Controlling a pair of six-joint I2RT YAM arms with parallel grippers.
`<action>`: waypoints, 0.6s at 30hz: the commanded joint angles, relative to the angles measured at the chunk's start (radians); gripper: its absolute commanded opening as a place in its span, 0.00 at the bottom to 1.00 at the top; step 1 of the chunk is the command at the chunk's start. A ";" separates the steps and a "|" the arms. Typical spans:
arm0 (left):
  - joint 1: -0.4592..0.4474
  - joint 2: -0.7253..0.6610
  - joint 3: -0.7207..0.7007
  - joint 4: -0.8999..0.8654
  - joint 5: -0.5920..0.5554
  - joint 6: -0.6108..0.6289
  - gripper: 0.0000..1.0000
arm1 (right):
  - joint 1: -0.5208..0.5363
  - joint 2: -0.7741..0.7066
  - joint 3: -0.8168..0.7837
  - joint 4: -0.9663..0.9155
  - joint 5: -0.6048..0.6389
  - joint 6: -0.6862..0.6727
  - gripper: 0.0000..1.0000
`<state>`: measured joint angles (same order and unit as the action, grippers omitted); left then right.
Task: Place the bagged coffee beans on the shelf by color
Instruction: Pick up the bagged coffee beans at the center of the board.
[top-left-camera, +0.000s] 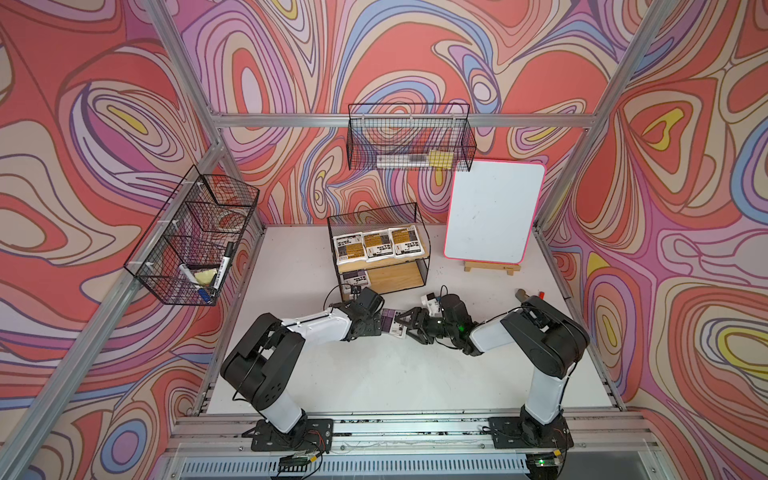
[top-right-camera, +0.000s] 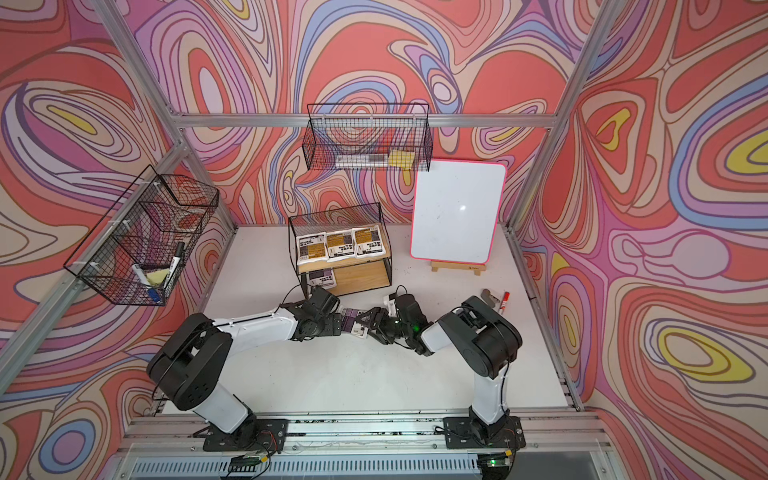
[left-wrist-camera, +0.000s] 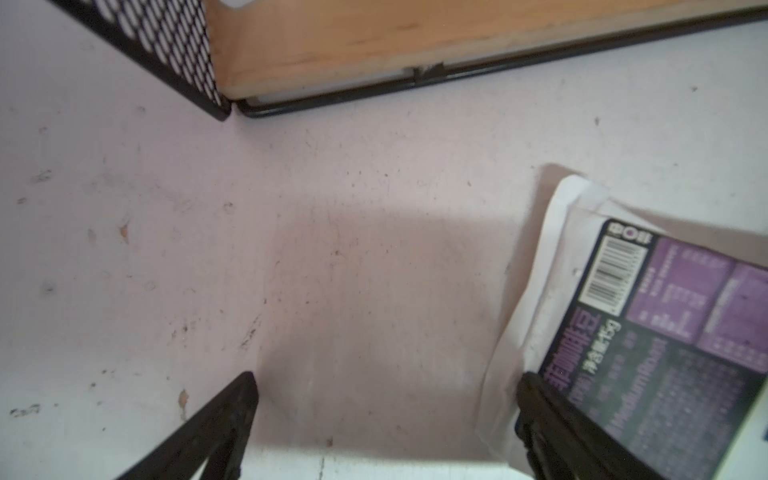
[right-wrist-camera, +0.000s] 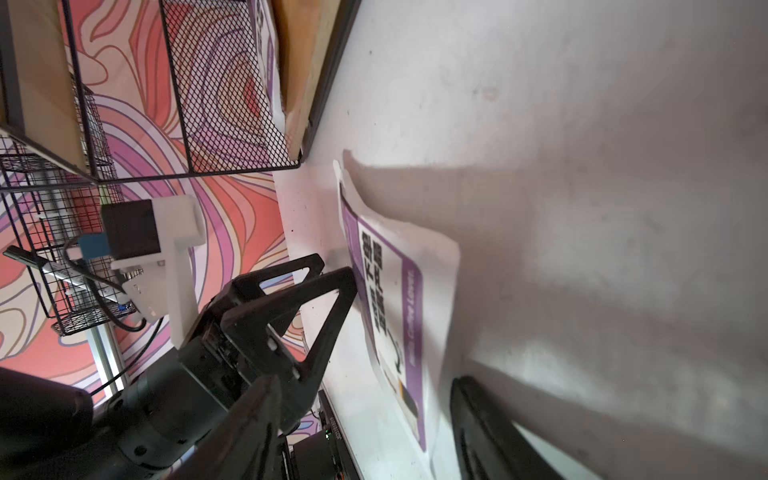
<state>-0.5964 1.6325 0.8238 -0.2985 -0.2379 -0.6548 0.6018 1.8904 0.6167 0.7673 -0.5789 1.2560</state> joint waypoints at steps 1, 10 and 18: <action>0.003 0.024 -0.024 -0.027 0.006 0.001 0.99 | 0.004 0.077 -0.038 -0.031 0.040 0.032 0.62; 0.003 0.001 -0.037 -0.033 0.009 0.000 0.99 | 0.004 0.132 -0.028 0.026 0.045 0.046 0.30; 0.003 -0.044 -0.033 -0.064 0.013 0.004 0.99 | 0.004 0.118 -0.046 0.049 0.050 0.054 0.00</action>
<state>-0.5964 1.6161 0.8093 -0.2962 -0.2310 -0.6548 0.6022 1.9831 0.6071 0.9001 -0.5591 1.3022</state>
